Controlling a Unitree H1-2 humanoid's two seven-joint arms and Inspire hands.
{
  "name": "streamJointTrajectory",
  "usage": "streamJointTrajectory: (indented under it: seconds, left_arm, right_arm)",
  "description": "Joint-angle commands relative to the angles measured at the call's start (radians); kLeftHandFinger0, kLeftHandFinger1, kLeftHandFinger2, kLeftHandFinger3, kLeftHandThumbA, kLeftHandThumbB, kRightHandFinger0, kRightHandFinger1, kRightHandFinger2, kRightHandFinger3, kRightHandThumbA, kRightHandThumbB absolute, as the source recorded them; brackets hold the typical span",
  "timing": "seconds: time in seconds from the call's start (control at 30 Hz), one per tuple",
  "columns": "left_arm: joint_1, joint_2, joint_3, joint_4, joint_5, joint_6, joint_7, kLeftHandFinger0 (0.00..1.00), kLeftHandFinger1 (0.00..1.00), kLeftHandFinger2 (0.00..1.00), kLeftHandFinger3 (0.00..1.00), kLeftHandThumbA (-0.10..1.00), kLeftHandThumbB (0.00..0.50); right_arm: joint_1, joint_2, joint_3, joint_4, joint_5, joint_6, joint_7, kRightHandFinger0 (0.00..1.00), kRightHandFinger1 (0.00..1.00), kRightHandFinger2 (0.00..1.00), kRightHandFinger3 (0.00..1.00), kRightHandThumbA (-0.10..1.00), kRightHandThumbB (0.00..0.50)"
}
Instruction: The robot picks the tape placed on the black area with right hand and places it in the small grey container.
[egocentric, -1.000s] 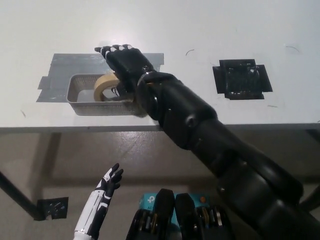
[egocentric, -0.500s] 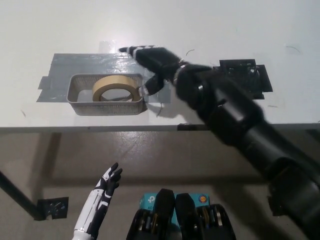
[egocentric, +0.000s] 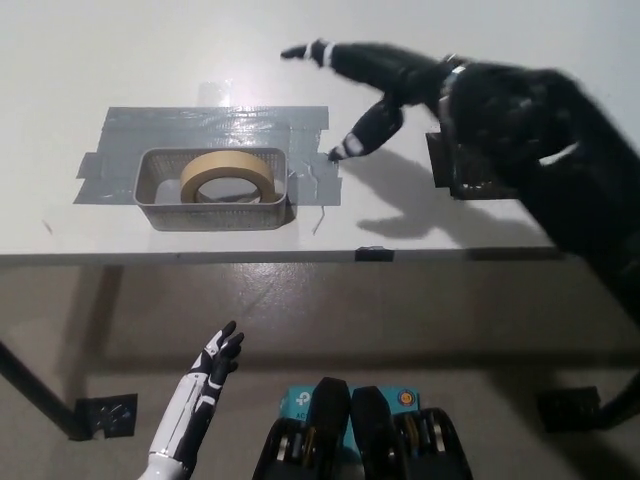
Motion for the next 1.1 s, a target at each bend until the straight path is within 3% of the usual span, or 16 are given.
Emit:
streamJointTrajectory:
  seconds: [0.0, 0.07, 0.17, 0.23, 0.4, 0.53, 0.57, 0.63, 0.7, 0.8, 0.97, 1.07]
  left_arm:
    - [-0.026, 0.019, 0.024, -0.025, -0.012, -0.014, -0.002, 1.00, 1.00, 1.00, 1.00, 1.00, 0.120]
    - [-0.025, 0.018, 0.027, -0.025, -0.014, -0.012, -0.001, 1.00, 1.00, 1.00, 1.00, 1.00, 0.128]
    - [-0.031, 0.017, 0.034, -0.021, -0.025, -0.009, -0.003, 1.00, 1.00, 1.00, 1.00, 1.00, 0.116]
    - [-0.032, 0.019, 0.040, -0.018, -0.025, -0.012, 0.001, 1.00, 1.00, 1.00, 1.00, 1.00, 0.114]
    - [-0.026, 0.019, 0.056, -0.012, -0.038, -0.011, 0.005, 1.00, 1.00, 1.00, 1.00, 1.00, 0.114]
    - [-0.019, 0.014, 0.061, 0.000, -0.044, -0.026, 0.005, 1.00, 1.00, 1.00, 1.00, 1.00, 0.101]
    - [-0.017, 0.015, 0.064, 0.004, -0.048, -0.031, 0.004, 1.00, 1.00, 1.00, 1.00, 1.00, 0.100]
    - [-0.016, 0.017, 0.069, 0.011, -0.054, -0.036, 0.000, 1.00, 1.00, 1.00, 1.00, 1.00, 0.110]
    - [-0.011, 0.013, 0.075, 0.008, -0.059, -0.030, -0.001, 1.00, 1.00, 1.00, 1.00, 1.00, 0.116]
    - [-0.011, 0.011, 0.079, 0.009, -0.060, -0.028, -0.005, 1.00, 1.00, 1.00, 1.00, 1.00, 0.117]
    - [-0.013, 0.011, 0.091, 0.021, -0.072, -0.033, -0.008, 1.00, 1.00, 1.00, 1.00, 1.00, 0.106]
    - [-0.010, 0.015, 0.093, 0.026, -0.074, -0.035, -0.008, 1.00, 1.00, 1.00, 1.00, 0.99, 0.105]
  right_arm:
    - [0.116, -0.218, -0.293, -0.621, 0.421, 0.225, 0.166, 1.00, 1.00, 1.00, 1.00, 1.00, 0.439]
    - [0.249, -0.238, -0.350, -0.743, 0.455, 0.225, 0.097, 1.00, 1.00, 1.00, 1.00, 1.00, 0.462]
    - [0.480, -0.222, -0.449, -0.911, 0.491, 0.225, 0.009, 1.00, 1.00, 1.00, 1.00, 1.00, 0.347]
    - [0.595, -0.200, -0.487, -0.953, 0.501, 0.225, -0.022, 1.00, 1.00, 1.00, 1.00, 1.00, 0.354]
    - [0.912, -0.082, -0.571, -0.949, 0.510, 0.091, -0.131, 1.00, 1.00, 1.00, 1.00, 1.00, 0.324]
    - [1.050, 0.028, -0.598, -0.884, 0.522, -0.020, -0.179, 1.00, 1.00, 1.00, 1.00, 1.00, 0.257]
    - [1.063, 0.048, -0.599, -0.870, 0.520, -0.034, -0.180, 1.00, 1.00, 1.00, 1.00, 1.00, 0.251]
    - [1.094, 0.102, -0.598, -0.796, 0.509, -0.102, -0.192, 1.00, 1.00, 1.00, 1.00, 1.00, 0.184]
    - [1.120, 0.160, -0.611, -0.729, 0.516, -0.140, -0.199, 1.00, 1.00, 1.00, 1.00, 1.00, 0.163]
    - [1.132, 0.258, -0.634, -0.616, 0.543, -0.150, -0.218, 1.00, 1.00, 1.00, 1.00, 0.98, 0.199]
    - [1.132, 0.318, -0.592, -0.437, 0.451, -0.296, -0.223, 1.00, 1.00, 1.00, 1.00, 1.00, 0.122]
    - [1.126, 0.331, -0.583, -0.376, 0.422, -0.321, -0.245, 1.00, 1.00, 1.00, 1.00, 1.00, 0.120]
